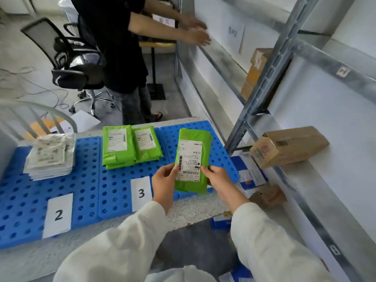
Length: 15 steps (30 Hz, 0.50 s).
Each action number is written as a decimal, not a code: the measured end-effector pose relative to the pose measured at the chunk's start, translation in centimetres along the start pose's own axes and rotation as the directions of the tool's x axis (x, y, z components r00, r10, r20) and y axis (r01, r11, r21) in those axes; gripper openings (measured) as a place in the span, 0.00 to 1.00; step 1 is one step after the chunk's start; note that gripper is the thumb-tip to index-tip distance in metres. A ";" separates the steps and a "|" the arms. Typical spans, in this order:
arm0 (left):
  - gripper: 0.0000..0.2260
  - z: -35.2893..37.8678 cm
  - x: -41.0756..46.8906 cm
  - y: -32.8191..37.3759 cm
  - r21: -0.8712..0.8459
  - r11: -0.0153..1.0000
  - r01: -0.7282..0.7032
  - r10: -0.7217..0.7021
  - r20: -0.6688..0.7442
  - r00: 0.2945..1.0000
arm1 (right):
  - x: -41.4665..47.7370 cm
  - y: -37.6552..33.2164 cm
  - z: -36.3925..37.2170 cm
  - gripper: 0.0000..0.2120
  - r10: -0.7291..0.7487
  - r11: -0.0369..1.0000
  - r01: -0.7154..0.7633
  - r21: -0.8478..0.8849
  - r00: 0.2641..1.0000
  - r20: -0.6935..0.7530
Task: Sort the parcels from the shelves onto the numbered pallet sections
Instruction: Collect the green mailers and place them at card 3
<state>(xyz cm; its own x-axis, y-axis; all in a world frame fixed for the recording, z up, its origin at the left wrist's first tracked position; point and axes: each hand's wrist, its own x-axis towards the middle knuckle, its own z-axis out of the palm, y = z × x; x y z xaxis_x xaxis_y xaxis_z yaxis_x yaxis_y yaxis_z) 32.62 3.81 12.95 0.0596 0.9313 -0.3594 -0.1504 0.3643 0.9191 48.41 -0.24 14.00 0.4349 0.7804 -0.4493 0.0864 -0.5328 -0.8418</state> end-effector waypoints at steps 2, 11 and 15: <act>0.04 -1.2 1.7 1.3 -0.021 1.000 -0.009 0.008 -0.025 1.000 | 1.6 -2.0 2.0 0.15 -0.017 1.000 0.017 0.003 1.000 0.017; 0.07 -5.9 10.6 5.5 0.055 0.998 -0.030 0.037 -0.137 0.990 | 7.9 -9.4 9.5 0.16 -0.065 0.987 0.079 -0.138 0.993 0.099; 0.09 -7.2 14.4 6.6 0.209 0.977 -0.045 0.078 -0.156 0.985 | 10.4 -11.5 12.3 0.16 -0.063 0.978 0.083 -0.191 0.992 0.108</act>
<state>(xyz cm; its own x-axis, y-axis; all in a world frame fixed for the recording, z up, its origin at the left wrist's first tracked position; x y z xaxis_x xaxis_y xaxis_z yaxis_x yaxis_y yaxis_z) 25.35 19.64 12.70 -0.1072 0.9456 -0.3071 0.0571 0.3142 0.9476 40.86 18.01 15.32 0.3291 0.8433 -0.4248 0.2919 -0.5187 -0.8036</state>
